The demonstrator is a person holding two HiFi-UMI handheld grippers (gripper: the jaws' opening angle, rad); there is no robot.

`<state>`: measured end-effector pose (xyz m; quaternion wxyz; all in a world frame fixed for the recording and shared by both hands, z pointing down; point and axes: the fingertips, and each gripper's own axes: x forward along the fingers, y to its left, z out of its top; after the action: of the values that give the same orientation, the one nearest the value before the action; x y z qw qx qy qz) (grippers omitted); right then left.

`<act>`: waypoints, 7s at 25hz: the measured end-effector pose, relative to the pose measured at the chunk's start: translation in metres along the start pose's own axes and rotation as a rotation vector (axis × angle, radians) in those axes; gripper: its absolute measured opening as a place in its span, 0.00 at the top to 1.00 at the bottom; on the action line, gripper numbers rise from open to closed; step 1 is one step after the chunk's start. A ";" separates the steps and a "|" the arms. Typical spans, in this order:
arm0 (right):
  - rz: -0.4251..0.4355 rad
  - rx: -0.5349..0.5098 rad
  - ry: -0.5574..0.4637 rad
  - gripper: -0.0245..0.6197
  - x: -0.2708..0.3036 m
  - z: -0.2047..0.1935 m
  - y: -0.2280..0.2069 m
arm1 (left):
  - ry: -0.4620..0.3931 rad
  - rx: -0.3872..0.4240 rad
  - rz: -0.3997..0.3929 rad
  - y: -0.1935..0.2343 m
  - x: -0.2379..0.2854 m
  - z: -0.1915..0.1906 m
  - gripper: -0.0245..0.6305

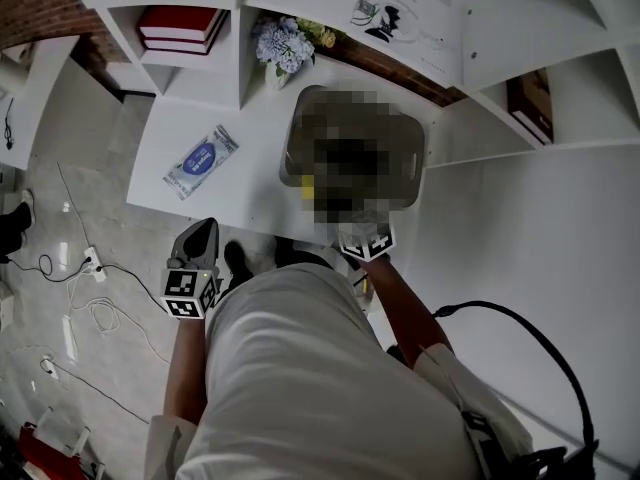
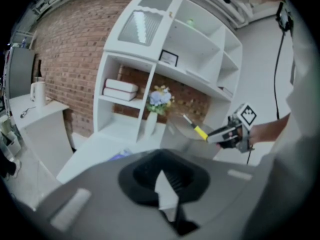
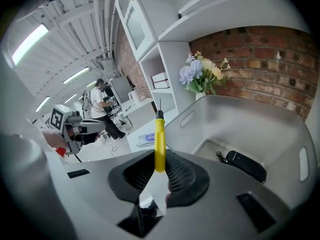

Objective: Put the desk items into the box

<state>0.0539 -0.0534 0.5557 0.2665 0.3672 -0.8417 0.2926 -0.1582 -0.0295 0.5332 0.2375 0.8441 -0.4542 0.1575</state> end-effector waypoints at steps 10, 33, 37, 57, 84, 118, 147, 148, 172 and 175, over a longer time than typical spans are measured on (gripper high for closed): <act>-0.020 -0.011 0.010 0.87 -0.016 0.033 -0.044 | -0.003 0.001 0.004 -0.010 0.010 0.005 0.96; 0.091 -0.198 0.339 0.87 0.028 0.004 -0.131 | 0.023 -0.039 0.084 -0.020 0.029 0.004 0.96; 0.123 -0.220 0.412 0.87 0.048 -0.017 -0.141 | 0.029 -0.047 0.104 -0.021 0.032 0.002 0.96; 0.224 -0.366 0.761 0.87 0.098 -0.115 -0.156 | 0.052 -0.112 0.234 -0.016 0.018 -0.017 0.96; 0.124 -0.422 0.512 0.80 0.041 -0.042 -0.139 | 0.028 -0.023 0.083 -0.036 0.037 -0.001 0.96; -0.005 -0.230 0.205 0.96 -0.038 -0.021 -0.092 | 0.093 0.127 -0.070 -0.054 0.052 0.009 0.96; 0.110 -0.159 0.104 0.96 -0.032 -0.008 -0.068 | 0.118 0.104 0.008 -0.022 0.076 0.004 0.95; 0.109 -0.159 0.086 0.96 -0.031 -0.005 -0.062 | 0.125 0.115 -0.006 -0.016 0.078 0.004 0.95; 0.038 0.054 0.043 0.96 0.052 -0.011 0.032 | 0.269 0.298 -0.125 0.126 0.103 -0.033 0.80; 0.020 0.099 0.039 0.96 0.060 -0.015 0.036 | 0.293 0.326 -0.129 0.139 0.113 -0.042 0.76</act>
<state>-0.0063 -0.0508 0.5950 0.2612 0.3657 -0.8245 0.3438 -0.2162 -0.1507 0.6581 0.1709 0.8667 -0.3285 0.3344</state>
